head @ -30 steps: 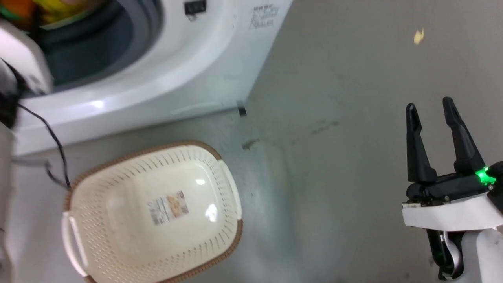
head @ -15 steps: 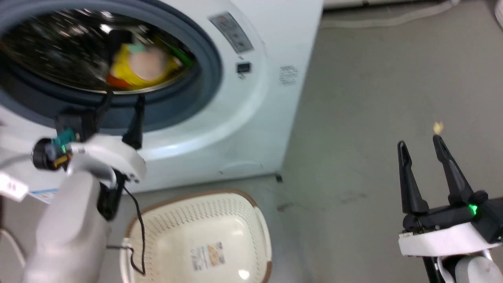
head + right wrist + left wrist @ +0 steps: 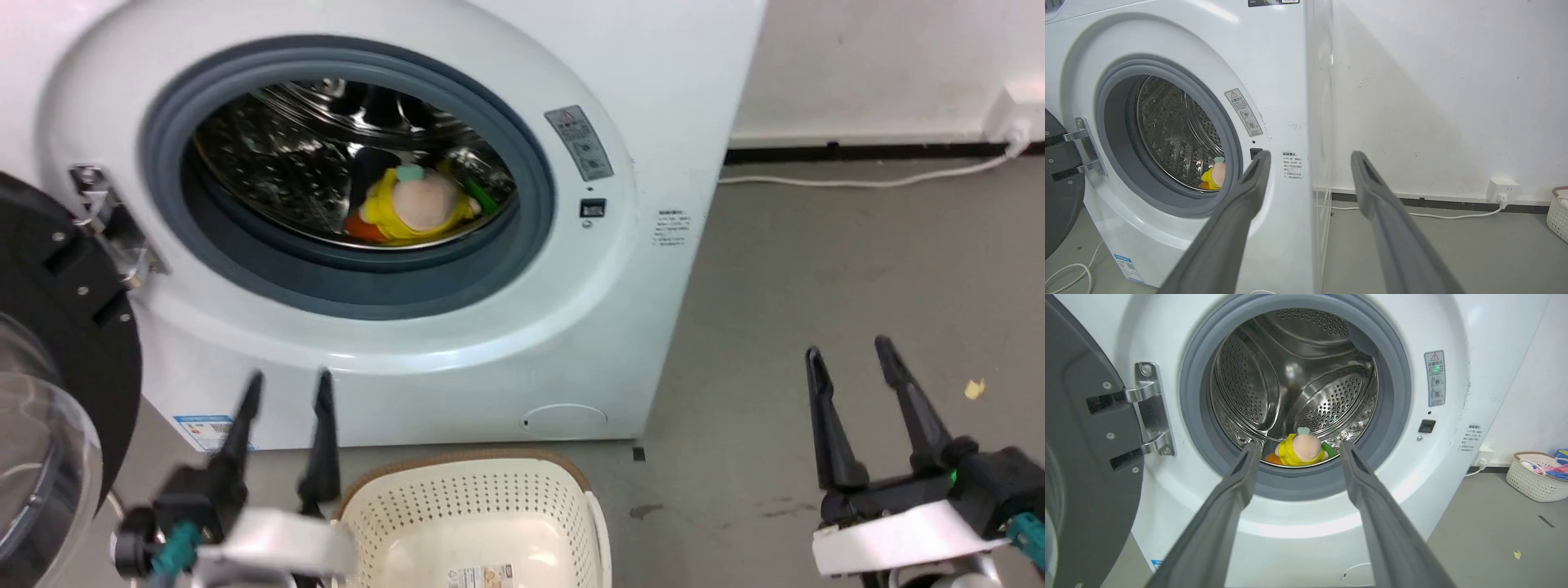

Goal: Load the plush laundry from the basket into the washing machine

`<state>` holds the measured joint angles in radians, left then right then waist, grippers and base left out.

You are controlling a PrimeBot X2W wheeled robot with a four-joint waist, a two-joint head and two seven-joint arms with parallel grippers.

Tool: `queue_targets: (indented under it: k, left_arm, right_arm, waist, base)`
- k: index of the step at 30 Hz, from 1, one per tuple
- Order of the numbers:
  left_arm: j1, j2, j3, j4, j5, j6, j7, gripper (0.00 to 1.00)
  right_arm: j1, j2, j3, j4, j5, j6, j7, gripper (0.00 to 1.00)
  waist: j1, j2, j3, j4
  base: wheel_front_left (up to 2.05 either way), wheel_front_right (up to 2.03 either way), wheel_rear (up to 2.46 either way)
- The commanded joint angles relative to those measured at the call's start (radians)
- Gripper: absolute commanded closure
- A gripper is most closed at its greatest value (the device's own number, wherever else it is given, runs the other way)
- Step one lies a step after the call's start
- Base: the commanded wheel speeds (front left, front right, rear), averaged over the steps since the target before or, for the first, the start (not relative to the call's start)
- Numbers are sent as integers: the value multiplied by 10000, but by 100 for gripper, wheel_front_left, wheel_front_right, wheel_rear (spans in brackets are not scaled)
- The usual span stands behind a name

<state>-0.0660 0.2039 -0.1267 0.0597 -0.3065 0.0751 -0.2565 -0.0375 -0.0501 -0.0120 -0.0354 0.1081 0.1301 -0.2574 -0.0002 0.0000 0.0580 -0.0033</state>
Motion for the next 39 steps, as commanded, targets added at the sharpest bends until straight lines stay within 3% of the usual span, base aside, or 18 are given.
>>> queue_targets:
  k: [1,20,21,39]
  left_arm:
    - [339,-39,-34,-58,171,-84,-52,0]
    - [1229,-584,231,1314,456,228,-52,0]
    - [1152,-602,192,1338,478,192,0,100]
    - [1096,-705,299,1154,769,84,300,100]
  right_arm:
    - [264,-1,43,128,83,6,-44,0]
    - [833,-1,274,1004,15,6,-44,0]
    - [734,-2,270,982,-15,0,0,100]
    - [690,0,252,917,-133,1,288,100]
  waist:
    - [2,0,-175,144]
    - [2,0,-544,413]
    - [2,0,-545,415]
    - [3,0,-548,378]
  base:
    - [0,0,0]
    - [0,0,0]
    - [0,0,0]
    - [0,0,0]
